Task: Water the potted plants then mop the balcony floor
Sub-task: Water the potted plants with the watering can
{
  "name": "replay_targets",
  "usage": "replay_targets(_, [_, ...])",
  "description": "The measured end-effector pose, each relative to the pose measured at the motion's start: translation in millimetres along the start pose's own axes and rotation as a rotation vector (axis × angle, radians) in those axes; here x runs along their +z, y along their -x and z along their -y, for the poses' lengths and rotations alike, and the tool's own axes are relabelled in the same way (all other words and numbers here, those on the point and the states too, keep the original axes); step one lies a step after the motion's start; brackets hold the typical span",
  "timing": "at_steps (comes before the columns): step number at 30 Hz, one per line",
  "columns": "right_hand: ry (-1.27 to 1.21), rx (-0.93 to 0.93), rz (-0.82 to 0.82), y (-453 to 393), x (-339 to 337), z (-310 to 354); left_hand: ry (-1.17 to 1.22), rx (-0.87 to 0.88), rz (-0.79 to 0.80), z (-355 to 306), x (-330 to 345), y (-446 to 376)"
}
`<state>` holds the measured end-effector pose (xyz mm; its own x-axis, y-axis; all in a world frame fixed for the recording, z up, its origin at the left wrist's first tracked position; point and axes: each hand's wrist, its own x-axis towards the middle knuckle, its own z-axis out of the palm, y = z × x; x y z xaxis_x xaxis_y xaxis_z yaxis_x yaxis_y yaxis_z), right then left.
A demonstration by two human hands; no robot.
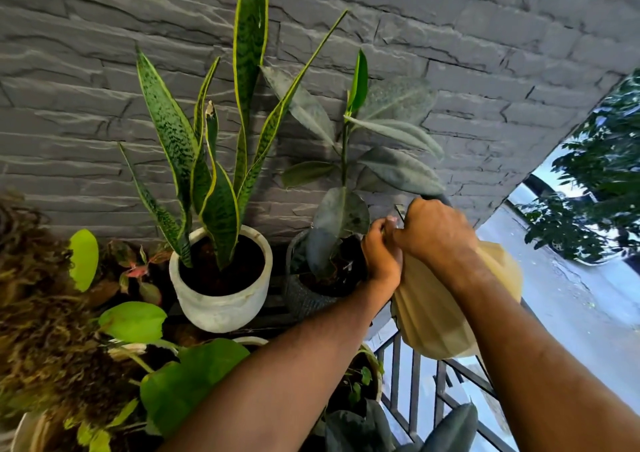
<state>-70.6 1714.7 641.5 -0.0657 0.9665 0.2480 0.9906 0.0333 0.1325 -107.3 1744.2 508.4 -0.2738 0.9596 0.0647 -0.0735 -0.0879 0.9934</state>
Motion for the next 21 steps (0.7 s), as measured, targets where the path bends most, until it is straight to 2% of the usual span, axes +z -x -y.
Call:
replay_targets(3, [-0.043,0.029,0.004,9.8,1.7,-9.4,-0.071,0.051,0.033,-1.8,0.3,6.3])
replay_targets(5, [-0.081,0.048,0.008,16.9,1.7,-16.9,0.013,0.032,0.030,-11.7,5.9,14.4])
replay_targets(8, [-0.126,0.072,0.009,22.6,2.3,-20.1,-0.014,0.025,-0.114,-18.5,10.1,13.2])
replay_targets(11, [-0.188,0.108,0.031,32.1,2.2,-27.9,0.005,0.031,-0.020,-7.4,13.5,14.6])
replay_targets(15, [-0.308,0.199,0.065,55.1,1.6,-38.0,-0.136,0.120,0.021,-6.1,14.3,23.0])
replay_targets(21, [-0.451,0.346,-0.010,95.4,14.3,-58.0,-0.285,0.284,0.159,-7.7,14.5,51.7])
